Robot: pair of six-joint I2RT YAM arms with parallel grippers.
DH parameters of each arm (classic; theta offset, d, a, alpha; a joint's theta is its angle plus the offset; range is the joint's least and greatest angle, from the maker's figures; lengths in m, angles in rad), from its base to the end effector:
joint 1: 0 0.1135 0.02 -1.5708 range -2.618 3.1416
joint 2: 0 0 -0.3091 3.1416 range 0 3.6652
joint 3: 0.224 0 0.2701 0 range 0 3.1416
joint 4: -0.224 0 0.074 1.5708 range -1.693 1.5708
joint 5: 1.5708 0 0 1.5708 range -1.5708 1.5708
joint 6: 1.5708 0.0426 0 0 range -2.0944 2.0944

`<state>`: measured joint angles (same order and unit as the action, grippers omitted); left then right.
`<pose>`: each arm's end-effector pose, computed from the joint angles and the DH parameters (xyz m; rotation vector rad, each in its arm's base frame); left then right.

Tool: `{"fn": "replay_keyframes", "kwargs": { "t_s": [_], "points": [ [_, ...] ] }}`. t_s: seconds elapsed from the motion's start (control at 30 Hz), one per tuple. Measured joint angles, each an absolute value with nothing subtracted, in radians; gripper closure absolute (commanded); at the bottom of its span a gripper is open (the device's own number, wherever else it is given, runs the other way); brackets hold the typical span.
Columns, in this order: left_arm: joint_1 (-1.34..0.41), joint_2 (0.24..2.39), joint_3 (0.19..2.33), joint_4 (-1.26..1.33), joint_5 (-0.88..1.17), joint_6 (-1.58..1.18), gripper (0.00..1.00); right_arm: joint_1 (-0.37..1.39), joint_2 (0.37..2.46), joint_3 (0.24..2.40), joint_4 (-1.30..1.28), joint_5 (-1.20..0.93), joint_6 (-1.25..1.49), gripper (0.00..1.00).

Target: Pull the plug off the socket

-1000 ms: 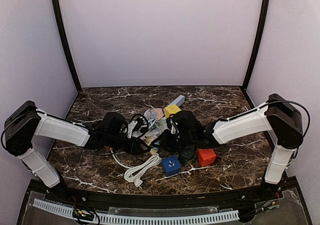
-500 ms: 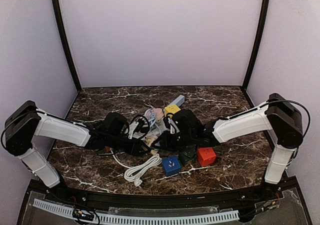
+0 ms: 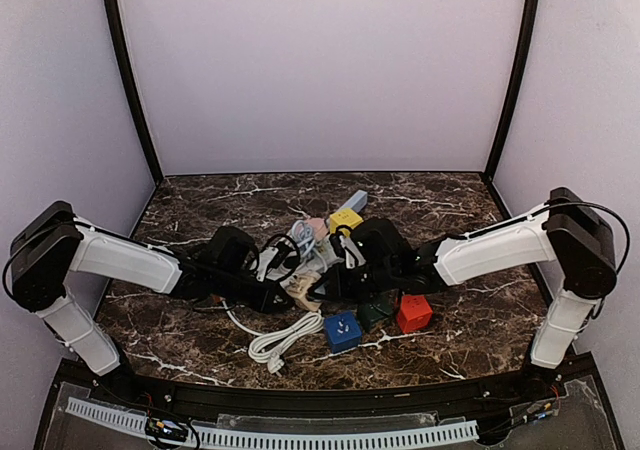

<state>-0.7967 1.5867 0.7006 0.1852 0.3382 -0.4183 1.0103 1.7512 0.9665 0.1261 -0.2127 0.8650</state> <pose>0.2172 -0.2424 0.1829 0.6461 2.3495 -0.9847 0.2027 0.3399 0.2032 -0.3145 2.5032 1.1556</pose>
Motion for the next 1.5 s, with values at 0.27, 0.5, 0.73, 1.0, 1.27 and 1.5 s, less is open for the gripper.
{"fn": "replay_keyframes", "kwargs": {
  "t_s": [0.27,0.5,0.73,1.0,1.27,1.5],
  "points": [
    [-0.782,1.593,0.682,0.196,0.326,-0.408,0.65,1.01,1.745,0.968,0.112,-0.225,0.877,0.87],
    [-0.775,1.54,0.651,0.238,0.339,-0.391,0.37,1.015,1.734,0.968,0.115,-0.236,0.924,0.4],
    [-0.77,1.46,0.638,0.273,0.324,-0.391,0.18,1.022,1.666,0.973,0.083,-0.225,0.937,0.32],
    [-0.762,1.464,0.646,0.282,0.326,-0.422,0.17,1.022,1.665,1.006,-0.049,-0.183,0.974,0.36],
    [-0.759,1.514,0.673,0.298,0.34,-0.458,0.27,1.02,1.707,1.045,-0.123,-0.189,0.978,0.39],
    [-0.751,1.541,0.679,0.314,0.354,-0.479,0.4,1.011,1.776,1.114,-0.124,-0.206,0.97,0.47]
  ]
}}
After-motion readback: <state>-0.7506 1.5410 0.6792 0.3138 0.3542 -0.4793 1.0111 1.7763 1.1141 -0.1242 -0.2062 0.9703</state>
